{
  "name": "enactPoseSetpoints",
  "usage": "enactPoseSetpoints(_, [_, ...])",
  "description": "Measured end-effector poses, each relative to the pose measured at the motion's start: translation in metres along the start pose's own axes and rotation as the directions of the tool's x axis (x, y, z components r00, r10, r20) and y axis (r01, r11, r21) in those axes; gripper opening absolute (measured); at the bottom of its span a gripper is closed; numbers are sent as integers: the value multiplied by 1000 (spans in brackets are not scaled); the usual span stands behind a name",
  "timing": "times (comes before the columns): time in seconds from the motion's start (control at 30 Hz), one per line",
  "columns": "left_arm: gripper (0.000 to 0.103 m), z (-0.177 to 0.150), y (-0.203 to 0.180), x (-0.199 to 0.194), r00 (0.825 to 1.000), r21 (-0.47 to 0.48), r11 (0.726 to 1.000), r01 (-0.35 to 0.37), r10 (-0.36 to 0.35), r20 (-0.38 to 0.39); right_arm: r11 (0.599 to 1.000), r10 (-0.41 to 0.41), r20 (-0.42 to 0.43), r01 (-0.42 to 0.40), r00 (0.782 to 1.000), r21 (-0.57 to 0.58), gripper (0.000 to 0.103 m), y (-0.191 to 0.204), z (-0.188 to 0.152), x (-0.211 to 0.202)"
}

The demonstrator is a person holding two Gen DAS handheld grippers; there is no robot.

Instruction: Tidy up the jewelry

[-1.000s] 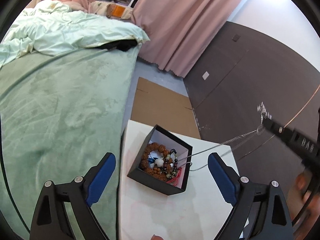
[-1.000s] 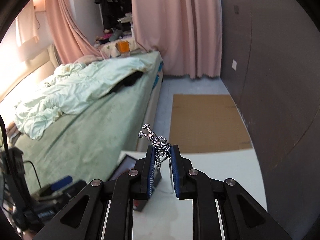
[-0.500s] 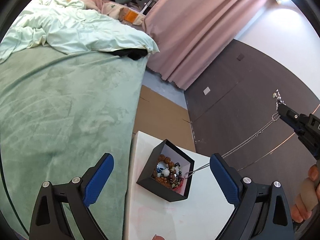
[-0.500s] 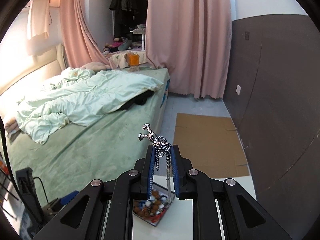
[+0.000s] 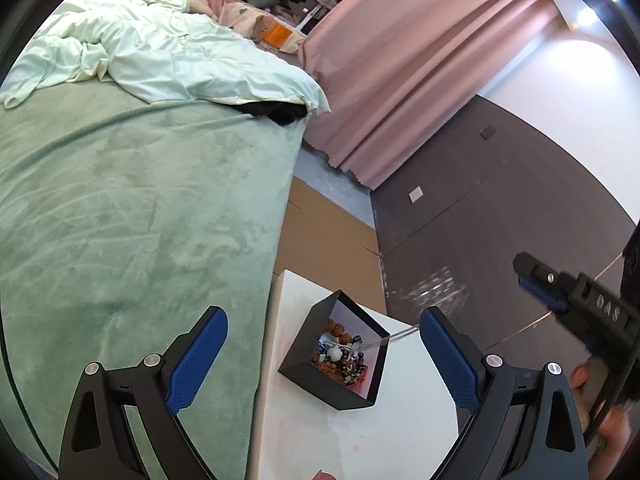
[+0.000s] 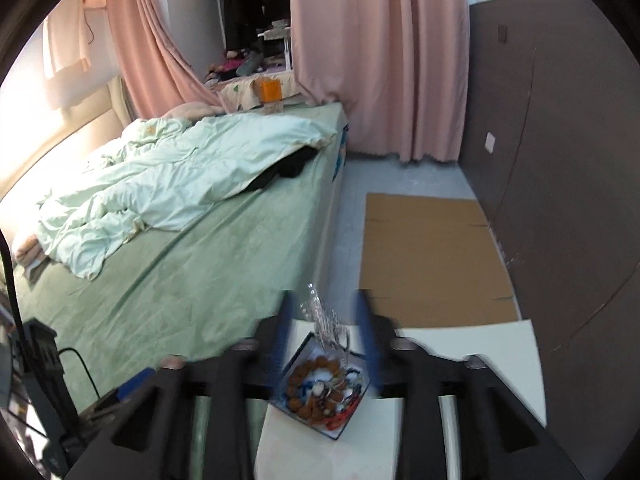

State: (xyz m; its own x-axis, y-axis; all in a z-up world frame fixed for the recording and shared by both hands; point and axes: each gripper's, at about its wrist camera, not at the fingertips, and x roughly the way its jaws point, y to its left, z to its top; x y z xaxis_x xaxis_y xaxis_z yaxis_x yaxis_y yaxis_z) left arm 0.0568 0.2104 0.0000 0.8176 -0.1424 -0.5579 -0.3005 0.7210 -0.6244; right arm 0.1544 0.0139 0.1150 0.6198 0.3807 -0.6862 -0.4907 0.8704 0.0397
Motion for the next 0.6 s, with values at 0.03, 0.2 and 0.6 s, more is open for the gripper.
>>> enactPoseSetpoints(0.03, [97,0,1,0,1000,-4,1000,1,-1,0,1000,-1,6,1,1000,0,52,-2,-2,-1])
enactPoseSetpoints(0.2, [97,-3,-5,4,1000,15,1000,-5,5,-15,997,25,-6,-25,1000,67,53,-27,-14,-3])
enactPoseSetpoints(0.6, [97,-27,-46,17,999,161,986,-40,44,-21,977,54,-31,-46,998,210,62,-98,-72,-14])
